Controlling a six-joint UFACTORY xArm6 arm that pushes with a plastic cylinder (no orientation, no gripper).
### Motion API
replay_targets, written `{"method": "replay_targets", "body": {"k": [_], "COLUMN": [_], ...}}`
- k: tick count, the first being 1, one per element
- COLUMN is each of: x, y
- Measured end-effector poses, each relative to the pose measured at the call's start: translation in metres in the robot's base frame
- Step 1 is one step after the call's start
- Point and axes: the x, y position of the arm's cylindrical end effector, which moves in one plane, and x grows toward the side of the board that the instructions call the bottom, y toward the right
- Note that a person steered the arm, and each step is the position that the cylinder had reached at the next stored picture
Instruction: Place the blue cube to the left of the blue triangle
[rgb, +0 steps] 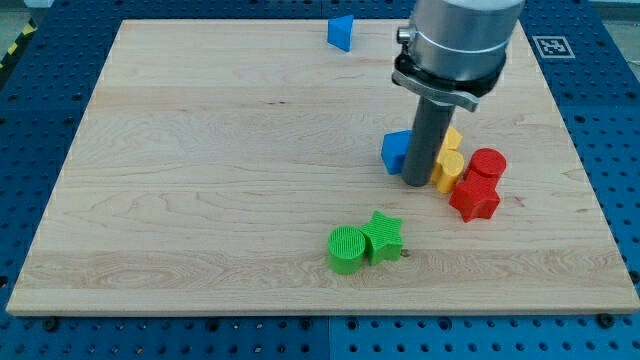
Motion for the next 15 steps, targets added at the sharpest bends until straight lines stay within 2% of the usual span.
{"method": "replay_targets", "body": {"k": [4,8,10,14,15], "x": [-0.090,-0.154,-0.155,-0.157,-0.170], "y": [-0.020,-0.041,-0.082,-0.125,-0.126]}}
